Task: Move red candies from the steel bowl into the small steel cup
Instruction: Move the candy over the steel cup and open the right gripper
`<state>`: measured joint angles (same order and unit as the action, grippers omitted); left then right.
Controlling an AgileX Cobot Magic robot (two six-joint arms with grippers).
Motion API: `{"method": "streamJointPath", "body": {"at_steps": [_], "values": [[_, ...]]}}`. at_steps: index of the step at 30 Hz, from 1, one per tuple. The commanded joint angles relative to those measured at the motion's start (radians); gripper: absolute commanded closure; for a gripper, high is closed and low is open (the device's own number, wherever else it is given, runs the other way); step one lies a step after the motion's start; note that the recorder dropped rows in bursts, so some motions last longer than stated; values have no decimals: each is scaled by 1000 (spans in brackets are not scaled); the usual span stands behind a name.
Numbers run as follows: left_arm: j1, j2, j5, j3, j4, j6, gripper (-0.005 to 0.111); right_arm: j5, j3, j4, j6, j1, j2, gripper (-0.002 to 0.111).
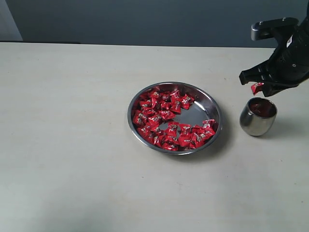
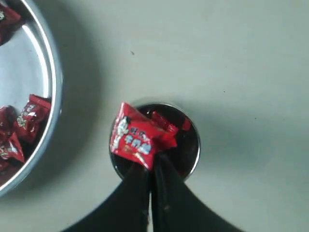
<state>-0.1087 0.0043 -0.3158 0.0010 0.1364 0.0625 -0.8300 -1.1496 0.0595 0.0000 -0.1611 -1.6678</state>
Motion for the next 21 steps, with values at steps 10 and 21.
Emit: {"method": "streamJointPath", "body": {"at_steps": [10,21], "values": [[-3,-4,6,-1,-1,6,106,-57,-2,17,0,10,0,109],[-3,-4,6,-1,-1,6,106,-74,-2,21,0,10,0,107]]}}
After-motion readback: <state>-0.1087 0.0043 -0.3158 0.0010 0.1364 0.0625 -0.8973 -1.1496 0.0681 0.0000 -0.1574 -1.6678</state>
